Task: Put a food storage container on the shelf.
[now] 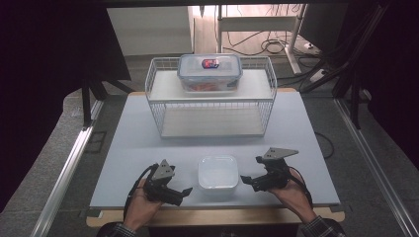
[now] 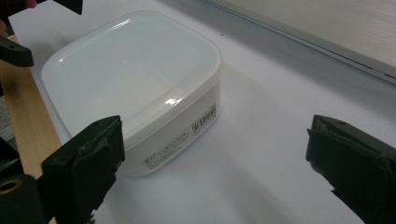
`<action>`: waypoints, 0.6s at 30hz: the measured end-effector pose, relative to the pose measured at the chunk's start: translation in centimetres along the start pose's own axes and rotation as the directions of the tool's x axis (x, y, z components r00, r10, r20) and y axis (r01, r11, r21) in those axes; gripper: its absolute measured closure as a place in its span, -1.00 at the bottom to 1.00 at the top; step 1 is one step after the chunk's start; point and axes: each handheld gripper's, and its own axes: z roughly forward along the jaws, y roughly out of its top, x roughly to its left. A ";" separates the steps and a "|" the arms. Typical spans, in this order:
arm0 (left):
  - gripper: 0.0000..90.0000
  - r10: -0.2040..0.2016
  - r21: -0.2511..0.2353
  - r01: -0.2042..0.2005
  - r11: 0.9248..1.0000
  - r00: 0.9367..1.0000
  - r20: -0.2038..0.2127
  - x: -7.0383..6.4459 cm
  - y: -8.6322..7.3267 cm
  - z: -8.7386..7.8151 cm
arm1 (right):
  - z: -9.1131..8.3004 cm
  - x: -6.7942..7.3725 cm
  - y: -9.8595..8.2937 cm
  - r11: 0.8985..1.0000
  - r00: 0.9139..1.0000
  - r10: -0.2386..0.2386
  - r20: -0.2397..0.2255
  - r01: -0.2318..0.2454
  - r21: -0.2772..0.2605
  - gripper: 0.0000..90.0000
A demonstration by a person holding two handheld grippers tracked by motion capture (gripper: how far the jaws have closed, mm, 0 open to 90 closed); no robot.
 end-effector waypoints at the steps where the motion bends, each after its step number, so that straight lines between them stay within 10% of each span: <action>1: -0.93 -0.008 -0.003 0.008 1.000 1.000 0.009 0.0 0.1 -0.1 | 0.0 0.1 0.1 1.000 1.000 0.004 0.007 -0.004 -0.002 -0.92; 5: -0.88 -0.053 -0.032 0.054 0.998 0.998 0.024 0.1 0.4 -0.4 | -0.1 0.3 0.5 1.000 1.000 -0.005 -0.002 0.005 0.015 -0.95; 18: -0.78 -0.015 -0.037 0.015 0.999 1.000 0.007 -0.4 2.2 0.1 | 0.0 1.5 1.7 0.997 0.999 -0.041 0.031 0.039 0.061 -0.71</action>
